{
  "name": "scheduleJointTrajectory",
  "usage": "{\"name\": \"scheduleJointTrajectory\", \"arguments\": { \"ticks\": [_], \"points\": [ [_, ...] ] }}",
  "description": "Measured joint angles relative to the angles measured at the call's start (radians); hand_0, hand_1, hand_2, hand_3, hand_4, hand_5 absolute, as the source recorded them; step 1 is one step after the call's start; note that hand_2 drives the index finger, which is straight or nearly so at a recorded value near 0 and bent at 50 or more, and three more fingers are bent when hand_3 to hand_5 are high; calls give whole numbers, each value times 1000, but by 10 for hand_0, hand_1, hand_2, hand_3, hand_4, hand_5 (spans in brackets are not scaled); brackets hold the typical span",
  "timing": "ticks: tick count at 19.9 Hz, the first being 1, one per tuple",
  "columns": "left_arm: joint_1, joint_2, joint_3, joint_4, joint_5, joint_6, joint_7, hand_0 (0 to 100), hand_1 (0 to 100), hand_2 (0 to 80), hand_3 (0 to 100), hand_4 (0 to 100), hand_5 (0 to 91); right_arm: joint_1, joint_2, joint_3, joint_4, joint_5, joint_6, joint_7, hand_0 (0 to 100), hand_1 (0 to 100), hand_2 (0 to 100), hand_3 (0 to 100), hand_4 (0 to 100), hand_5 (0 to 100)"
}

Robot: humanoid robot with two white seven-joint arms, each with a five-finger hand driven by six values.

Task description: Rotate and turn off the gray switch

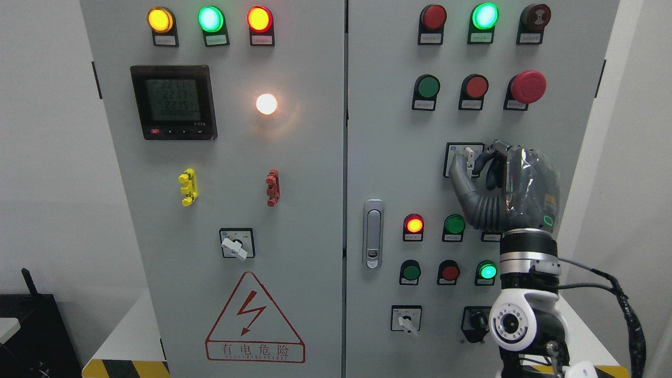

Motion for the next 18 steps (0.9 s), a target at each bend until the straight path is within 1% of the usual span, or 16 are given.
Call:
{"name": "scheduleJointTrajectory", "arguments": {
  "ticks": [6,18],
  "points": [
    [0,0,0,0,0,0,0,120,389,0,0,0,0,2,0,-2,-3,-1,-7,-1,428,463,700,1000,999,1000],
    [0,0,0,0,0,0,1,120,389,0,0,0,0,4,-2,-31,-17,-4,-12,-5,429,461,696,1000,999,1000]
  ]
}}
